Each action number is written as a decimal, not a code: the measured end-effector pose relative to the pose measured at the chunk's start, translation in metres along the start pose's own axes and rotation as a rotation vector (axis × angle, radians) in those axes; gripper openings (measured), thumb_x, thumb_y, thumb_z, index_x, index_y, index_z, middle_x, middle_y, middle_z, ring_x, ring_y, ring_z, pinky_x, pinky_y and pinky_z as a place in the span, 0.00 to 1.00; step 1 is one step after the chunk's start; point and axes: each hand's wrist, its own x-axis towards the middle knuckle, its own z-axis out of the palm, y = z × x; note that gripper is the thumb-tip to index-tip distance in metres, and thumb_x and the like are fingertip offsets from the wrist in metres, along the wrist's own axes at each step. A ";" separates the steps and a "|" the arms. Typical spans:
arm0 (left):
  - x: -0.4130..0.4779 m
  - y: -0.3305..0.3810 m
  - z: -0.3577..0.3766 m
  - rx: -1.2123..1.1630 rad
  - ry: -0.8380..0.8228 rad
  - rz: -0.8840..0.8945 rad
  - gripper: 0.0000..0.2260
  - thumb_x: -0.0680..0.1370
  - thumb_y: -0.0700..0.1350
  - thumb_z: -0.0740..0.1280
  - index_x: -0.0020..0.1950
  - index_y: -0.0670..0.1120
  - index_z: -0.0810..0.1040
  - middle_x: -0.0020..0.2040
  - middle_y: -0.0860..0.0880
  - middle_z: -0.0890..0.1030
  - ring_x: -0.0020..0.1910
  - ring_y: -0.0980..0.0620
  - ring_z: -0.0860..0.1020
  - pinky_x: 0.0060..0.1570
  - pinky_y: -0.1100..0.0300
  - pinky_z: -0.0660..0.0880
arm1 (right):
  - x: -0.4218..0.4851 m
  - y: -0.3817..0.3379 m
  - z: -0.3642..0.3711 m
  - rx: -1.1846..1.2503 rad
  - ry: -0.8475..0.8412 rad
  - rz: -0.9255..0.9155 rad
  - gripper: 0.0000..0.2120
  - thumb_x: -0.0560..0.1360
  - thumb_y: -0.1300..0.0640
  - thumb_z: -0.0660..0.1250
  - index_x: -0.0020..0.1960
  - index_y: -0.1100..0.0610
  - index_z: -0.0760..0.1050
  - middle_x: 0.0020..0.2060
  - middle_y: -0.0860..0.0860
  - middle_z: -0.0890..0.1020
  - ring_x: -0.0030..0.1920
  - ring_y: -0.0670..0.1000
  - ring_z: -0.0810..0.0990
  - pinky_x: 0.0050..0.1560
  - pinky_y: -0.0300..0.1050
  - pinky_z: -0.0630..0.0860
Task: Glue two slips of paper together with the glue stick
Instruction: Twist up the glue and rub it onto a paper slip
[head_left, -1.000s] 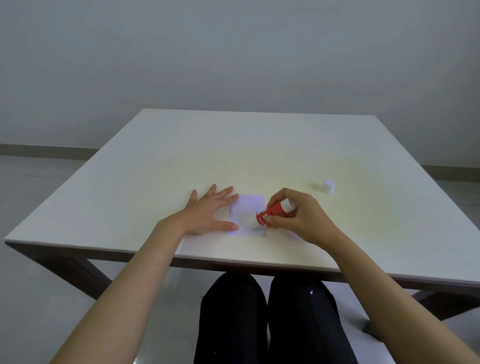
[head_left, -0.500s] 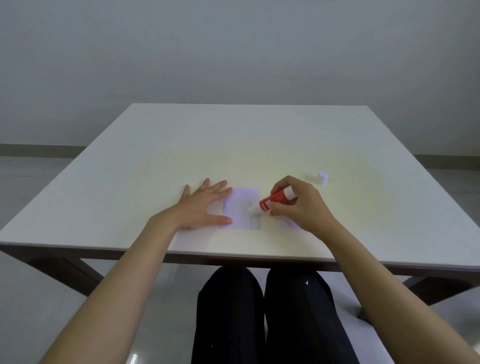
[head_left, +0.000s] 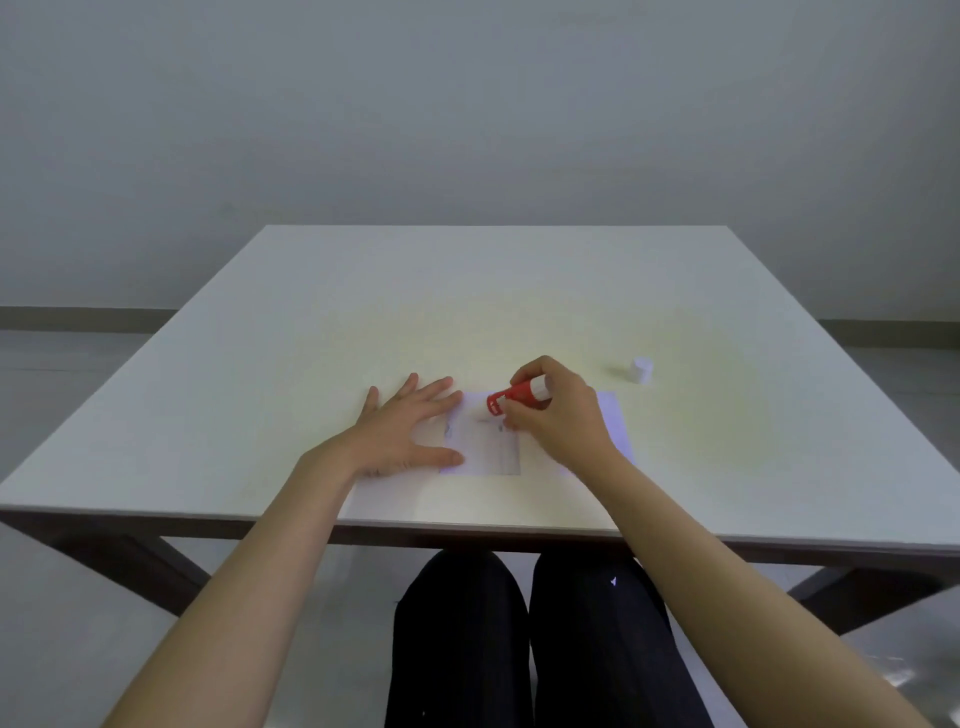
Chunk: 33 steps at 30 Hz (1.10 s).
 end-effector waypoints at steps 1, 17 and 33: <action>0.000 0.000 0.000 -0.001 0.002 -0.001 0.36 0.72 0.59 0.67 0.76 0.58 0.53 0.78 0.61 0.48 0.77 0.56 0.40 0.72 0.44 0.32 | 0.004 -0.001 -0.002 0.008 0.046 0.026 0.10 0.69 0.61 0.73 0.47 0.59 0.75 0.39 0.57 0.84 0.42 0.56 0.84 0.44 0.48 0.81; -0.002 -0.001 0.003 -0.136 0.048 -0.008 0.37 0.70 0.57 0.70 0.76 0.58 0.56 0.77 0.63 0.51 0.77 0.59 0.41 0.72 0.48 0.30 | -0.012 0.002 -0.008 0.207 0.187 0.156 0.08 0.71 0.62 0.71 0.48 0.61 0.75 0.37 0.54 0.83 0.35 0.51 0.83 0.40 0.40 0.79; -0.009 0.010 0.006 -0.318 0.235 -0.038 0.10 0.67 0.54 0.75 0.44 0.66 0.77 0.69 0.60 0.69 0.75 0.56 0.59 0.73 0.46 0.36 | -0.048 -0.024 -0.025 1.517 0.074 0.702 0.05 0.74 0.63 0.68 0.49 0.64 0.77 0.45 0.60 0.82 0.34 0.55 0.86 0.39 0.47 0.84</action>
